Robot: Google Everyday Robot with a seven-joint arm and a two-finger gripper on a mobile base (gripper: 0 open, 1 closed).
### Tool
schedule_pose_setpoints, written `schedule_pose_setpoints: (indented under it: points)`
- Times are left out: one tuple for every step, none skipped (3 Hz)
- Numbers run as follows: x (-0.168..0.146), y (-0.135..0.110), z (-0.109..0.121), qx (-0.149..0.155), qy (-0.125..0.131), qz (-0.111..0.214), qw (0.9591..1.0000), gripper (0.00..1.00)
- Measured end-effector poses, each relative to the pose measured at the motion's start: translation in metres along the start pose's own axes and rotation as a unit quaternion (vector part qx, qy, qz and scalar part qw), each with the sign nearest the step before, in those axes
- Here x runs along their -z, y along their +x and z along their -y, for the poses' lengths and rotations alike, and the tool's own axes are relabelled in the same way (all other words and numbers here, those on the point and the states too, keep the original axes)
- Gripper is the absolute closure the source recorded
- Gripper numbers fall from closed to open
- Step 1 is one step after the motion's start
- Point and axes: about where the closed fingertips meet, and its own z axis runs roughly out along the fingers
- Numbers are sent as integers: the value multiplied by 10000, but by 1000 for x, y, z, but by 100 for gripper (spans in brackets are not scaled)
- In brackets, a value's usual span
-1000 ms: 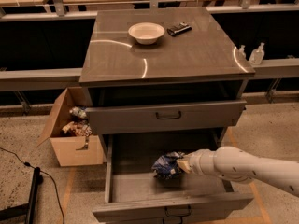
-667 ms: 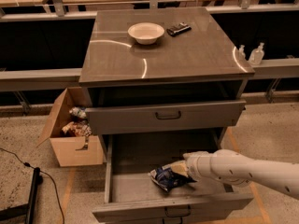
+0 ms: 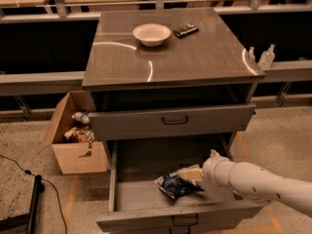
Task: Place blue chip bag into middle drawer
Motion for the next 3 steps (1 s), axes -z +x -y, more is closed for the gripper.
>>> schedule_pose_setpoints:
  points:
    - [48, -17, 26, 3, 606, 293, 9977, 39]
    - [94, -35, 60, 66, 1072, 462, 9931, 62]
    - [97, -38, 62, 78, 1102, 478, 9927, 65]
